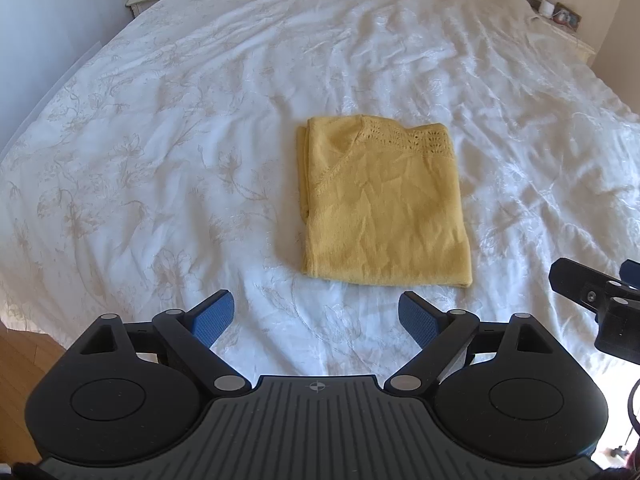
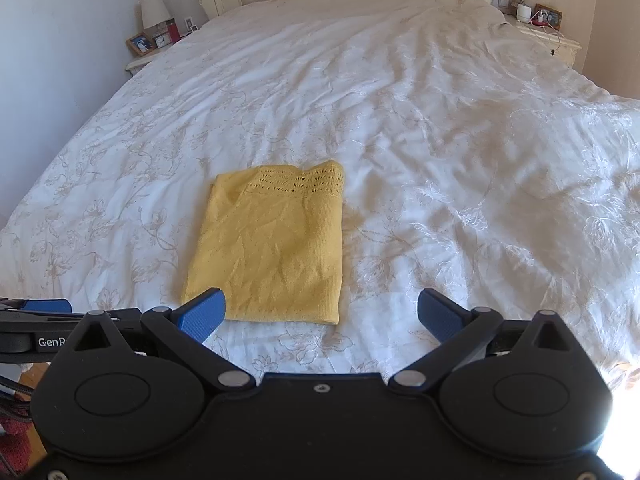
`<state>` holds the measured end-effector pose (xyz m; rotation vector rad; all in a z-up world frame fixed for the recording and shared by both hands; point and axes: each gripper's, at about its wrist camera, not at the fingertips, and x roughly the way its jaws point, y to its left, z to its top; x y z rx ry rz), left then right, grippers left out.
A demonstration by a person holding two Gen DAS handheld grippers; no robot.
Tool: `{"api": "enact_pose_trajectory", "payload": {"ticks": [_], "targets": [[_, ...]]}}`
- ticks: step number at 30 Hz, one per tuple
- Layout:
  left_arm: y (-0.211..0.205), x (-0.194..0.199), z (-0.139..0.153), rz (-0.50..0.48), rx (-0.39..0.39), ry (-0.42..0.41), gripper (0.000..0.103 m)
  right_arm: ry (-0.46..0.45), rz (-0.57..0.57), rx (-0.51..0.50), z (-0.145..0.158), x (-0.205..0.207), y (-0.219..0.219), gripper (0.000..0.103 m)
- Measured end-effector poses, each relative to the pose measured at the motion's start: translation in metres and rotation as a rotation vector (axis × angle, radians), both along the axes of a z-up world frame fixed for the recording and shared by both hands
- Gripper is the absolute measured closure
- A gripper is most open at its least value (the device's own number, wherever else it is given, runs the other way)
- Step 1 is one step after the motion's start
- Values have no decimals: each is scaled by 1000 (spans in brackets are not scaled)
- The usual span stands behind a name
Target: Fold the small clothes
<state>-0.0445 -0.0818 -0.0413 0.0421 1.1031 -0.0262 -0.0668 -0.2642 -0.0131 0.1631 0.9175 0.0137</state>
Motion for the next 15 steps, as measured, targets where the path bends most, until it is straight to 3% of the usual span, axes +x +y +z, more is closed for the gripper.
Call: {"api": "enact_pose_trajectory", "payload": {"ticks": [15], "targets": [[1, 0, 1, -7, -1, 14, 14, -2, -10, 20, 2, 0, 4, 1]]}}
